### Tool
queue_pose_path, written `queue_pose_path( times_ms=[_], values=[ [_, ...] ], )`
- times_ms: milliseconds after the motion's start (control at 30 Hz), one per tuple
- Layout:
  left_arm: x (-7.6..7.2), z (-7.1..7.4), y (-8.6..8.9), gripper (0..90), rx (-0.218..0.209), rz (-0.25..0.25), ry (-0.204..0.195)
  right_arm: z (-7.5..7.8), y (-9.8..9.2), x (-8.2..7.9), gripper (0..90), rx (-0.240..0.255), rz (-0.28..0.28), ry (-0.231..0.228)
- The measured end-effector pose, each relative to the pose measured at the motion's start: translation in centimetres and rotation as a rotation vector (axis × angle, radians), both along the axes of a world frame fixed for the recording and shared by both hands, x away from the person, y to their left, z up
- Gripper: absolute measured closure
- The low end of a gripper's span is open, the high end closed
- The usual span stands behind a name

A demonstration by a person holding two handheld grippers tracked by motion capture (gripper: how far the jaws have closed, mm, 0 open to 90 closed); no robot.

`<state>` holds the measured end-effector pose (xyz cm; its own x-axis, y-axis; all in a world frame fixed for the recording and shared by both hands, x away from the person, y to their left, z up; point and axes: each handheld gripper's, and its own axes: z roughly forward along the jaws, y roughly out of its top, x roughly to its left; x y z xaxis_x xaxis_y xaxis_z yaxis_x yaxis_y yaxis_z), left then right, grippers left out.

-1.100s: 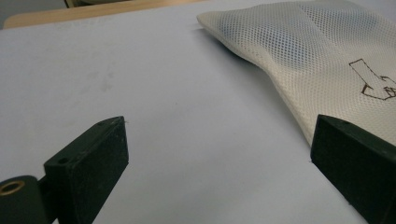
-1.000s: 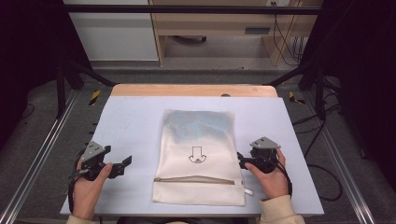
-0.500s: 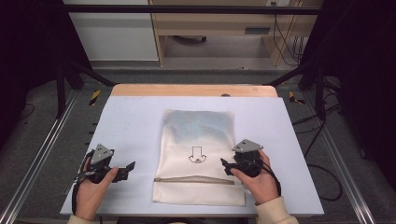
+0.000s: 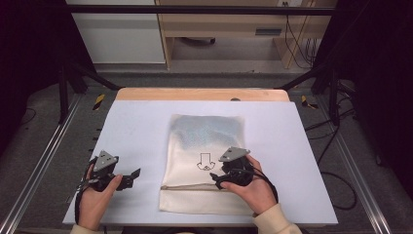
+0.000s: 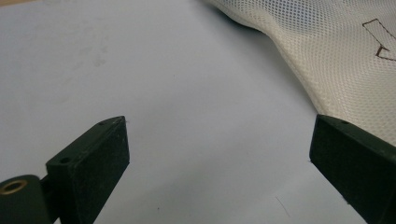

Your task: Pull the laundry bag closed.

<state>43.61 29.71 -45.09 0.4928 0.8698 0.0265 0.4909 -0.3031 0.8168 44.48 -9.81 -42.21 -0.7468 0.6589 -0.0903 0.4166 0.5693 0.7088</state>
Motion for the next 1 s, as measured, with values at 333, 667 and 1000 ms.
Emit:
queue_pose_path(
  times_ms=[333,667,1000],
  values=[
    [0.0,-0.1,0.2,4.6,0.010,0.006,0.010,0.6,4.4,0.2,26.3,-0.061,0.161,0.032],
    [0.1,-0.1,0.3,4.8,0.015,0.015,0.012,1.4,6.3,0.8,39.0,-0.090,0.240,0.049],
    [0.1,-0.2,0.4,4.8,0.030,0.022,0.001,1.3,7.6,0.7,50.3,-0.113,0.305,0.082]
  ],
)
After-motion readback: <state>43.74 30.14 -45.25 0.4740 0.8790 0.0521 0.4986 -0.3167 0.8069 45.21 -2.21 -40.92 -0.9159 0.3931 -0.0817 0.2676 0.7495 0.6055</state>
